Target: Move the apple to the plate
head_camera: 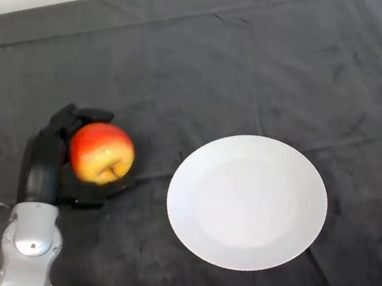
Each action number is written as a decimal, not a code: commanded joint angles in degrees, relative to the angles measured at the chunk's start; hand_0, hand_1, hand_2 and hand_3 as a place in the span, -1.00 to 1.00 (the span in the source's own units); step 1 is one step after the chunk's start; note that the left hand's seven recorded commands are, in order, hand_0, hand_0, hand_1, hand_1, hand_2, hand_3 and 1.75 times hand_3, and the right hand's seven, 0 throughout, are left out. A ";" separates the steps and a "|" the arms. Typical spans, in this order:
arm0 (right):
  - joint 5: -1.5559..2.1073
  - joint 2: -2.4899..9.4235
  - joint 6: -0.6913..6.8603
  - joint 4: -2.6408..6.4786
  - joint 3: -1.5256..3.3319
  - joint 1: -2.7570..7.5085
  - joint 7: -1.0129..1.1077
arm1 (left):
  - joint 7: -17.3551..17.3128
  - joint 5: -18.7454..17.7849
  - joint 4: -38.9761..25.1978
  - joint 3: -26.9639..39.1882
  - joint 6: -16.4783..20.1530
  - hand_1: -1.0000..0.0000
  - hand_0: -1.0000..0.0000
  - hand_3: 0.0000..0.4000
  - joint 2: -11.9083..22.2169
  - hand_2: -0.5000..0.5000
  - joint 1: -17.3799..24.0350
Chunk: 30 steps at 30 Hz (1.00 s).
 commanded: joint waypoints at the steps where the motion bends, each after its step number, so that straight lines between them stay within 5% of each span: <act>1: 0.96 -1.12 -0.29 -0.40 -0.86 -0.47 0.21 | 1.21 0.85 -3.12 -1.43 -0.18 -0.90 -1.00 1.00 -0.05 -0.05 1.28; 30: 1.01 -0.96 -0.32 -0.78 -0.85 -0.32 0.05 | 8.84 1.04 -15.00 -19.14 3.92 -0.91 -1.00 1.00 -4.80 -0.05 3.21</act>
